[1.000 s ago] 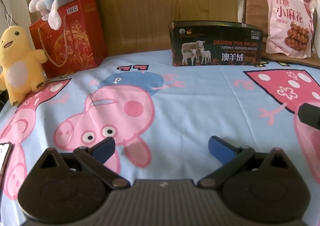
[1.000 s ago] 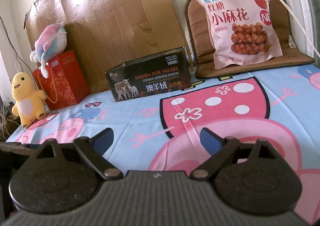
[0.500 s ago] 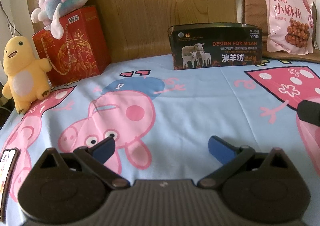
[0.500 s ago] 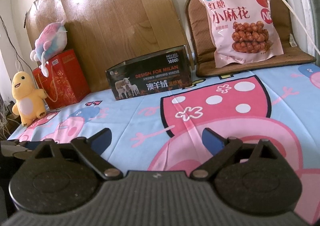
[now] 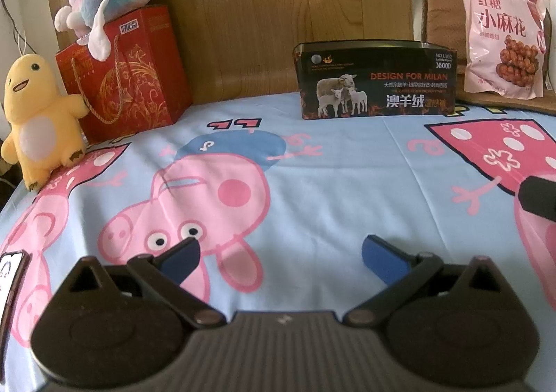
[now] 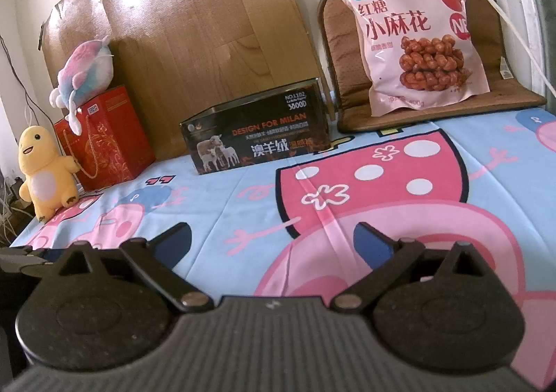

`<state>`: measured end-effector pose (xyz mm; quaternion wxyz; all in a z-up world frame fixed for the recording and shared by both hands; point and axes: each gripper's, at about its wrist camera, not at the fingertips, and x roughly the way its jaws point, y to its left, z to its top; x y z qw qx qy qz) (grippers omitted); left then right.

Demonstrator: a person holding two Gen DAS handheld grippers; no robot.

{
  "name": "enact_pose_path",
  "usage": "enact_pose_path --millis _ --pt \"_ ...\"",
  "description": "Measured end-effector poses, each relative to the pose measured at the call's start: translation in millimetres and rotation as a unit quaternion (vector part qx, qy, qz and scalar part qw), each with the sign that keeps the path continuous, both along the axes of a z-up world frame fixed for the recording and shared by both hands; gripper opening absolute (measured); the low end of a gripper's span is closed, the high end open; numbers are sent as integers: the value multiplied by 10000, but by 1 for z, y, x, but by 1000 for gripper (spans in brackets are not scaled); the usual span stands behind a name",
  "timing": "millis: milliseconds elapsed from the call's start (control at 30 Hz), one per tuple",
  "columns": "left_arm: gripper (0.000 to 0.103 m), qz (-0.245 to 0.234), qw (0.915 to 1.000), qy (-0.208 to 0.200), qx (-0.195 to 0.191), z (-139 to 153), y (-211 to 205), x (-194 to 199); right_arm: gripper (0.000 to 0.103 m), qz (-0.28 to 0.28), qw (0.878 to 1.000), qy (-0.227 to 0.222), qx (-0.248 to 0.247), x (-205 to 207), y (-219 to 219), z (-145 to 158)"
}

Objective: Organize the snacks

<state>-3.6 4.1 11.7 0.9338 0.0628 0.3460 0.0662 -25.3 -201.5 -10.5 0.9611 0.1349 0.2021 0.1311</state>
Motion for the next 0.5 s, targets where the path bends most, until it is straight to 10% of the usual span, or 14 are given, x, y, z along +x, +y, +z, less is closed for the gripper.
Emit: enact_pose_path --millis 500 --pt "103 -127 9984 -162 527 -1 -11 -3 103 -12 10000 -4 -8 0 1 1"
